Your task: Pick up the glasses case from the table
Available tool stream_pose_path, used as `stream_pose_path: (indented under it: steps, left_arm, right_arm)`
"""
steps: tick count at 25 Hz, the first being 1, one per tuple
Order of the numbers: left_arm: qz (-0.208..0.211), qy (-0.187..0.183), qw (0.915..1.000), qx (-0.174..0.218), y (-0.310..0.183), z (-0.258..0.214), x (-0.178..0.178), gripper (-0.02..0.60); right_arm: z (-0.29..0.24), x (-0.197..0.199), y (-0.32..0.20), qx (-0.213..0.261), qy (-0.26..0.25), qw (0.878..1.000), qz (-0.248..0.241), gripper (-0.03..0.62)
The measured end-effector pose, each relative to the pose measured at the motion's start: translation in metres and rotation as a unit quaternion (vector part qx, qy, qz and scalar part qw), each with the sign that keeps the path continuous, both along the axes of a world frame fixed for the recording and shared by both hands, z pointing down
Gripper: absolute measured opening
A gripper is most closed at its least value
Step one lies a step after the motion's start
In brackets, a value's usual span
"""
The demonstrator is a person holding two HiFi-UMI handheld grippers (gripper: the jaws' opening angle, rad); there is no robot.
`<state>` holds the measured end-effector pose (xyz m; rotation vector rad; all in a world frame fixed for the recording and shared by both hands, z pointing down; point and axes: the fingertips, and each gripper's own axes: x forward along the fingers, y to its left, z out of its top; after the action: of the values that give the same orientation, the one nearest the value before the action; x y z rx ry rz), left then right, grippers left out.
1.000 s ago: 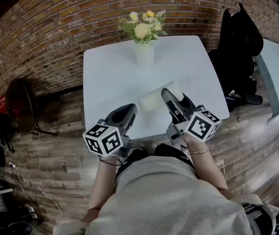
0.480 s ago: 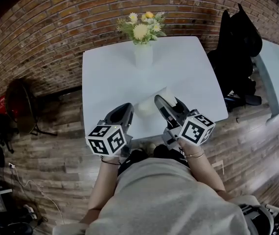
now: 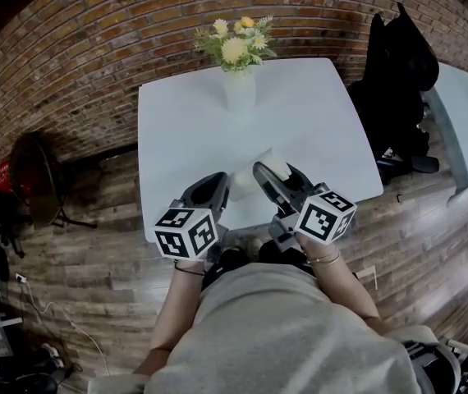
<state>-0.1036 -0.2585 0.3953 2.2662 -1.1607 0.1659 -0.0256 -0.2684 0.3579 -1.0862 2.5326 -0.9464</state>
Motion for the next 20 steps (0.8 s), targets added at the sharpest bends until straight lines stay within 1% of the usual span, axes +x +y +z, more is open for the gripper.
stream_pose_path:
  steps: [11, 20]
  left_arm:
    - [-0.002, -0.003, 1.0, -0.005, 0.0031, 0.0009, -0.0048, 0.012]
    - [0.005, -0.004, 1.0, -0.007, 0.0091, 0.0008, -0.0009, 0.012]
  right_arm:
    - [-0.0036, 0.0013, 0.004, 0.002, -0.002, 1.0, -0.001, 0.155]
    - [-0.0048, 0.0029, 0.0094, 0.001, 0.0, 1.0, 0.002, 0.155]
